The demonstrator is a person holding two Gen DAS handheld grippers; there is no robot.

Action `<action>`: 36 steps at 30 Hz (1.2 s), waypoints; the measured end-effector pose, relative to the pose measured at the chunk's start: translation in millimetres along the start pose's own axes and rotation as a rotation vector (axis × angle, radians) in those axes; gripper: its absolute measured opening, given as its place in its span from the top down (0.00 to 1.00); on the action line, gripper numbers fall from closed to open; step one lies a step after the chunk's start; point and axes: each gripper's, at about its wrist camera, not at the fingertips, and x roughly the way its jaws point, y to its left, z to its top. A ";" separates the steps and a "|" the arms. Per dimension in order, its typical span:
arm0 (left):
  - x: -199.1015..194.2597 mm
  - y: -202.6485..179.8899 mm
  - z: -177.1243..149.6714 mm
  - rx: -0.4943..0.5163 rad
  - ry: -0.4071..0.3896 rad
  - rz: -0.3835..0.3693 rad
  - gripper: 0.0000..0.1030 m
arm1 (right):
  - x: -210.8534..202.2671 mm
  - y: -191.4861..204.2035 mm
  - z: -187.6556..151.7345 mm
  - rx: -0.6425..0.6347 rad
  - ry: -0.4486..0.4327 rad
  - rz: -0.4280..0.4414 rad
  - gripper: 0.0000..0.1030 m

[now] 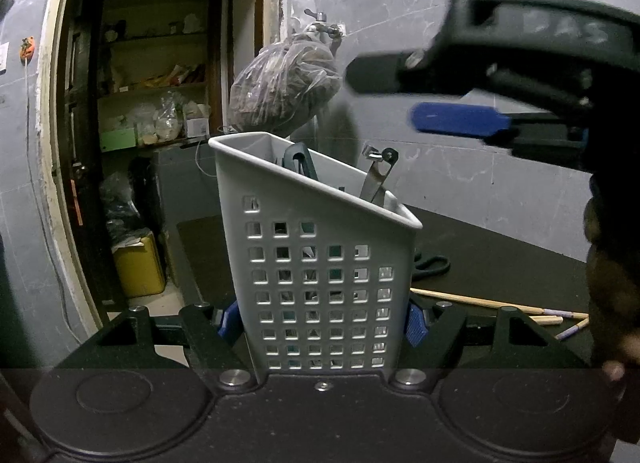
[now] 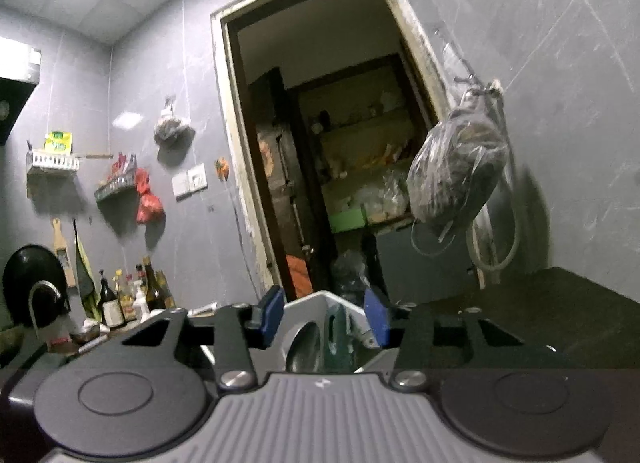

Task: Organize utensils
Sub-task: 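Open the right tool to release the knife into the caddy, then move the right tool down to the pile toward a silver spoon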

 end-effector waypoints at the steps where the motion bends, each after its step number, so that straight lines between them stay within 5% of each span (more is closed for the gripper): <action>1: -0.4 0.1 0.0 0.000 0.000 0.000 0.26 | -4.0 -1.6 0.2 0.006 -0.018 -0.006 0.36; 5: -1.0 -0.1 0.0 0.002 0.000 0.001 0.26 | -19.6 -11.8 0.0 0.040 -0.074 -0.046 0.14; 11: -5.6 1.1 0.8 0.003 -0.004 0.002 0.26 | -43.5 -27.0 -5.6 0.078 -0.120 -0.132 0.01; 28: -7.2 4.1 2.1 0.032 -0.009 -0.011 0.26 | -91.7 -81.3 -64.0 0.231 0.037 -0.429 0.00; 36: -9.0 -2.8 -2.3 0.039 -0.012 0.007 0.25 | -101.1 -96.4 -77.8 0.265 0.082 -0.442 0.00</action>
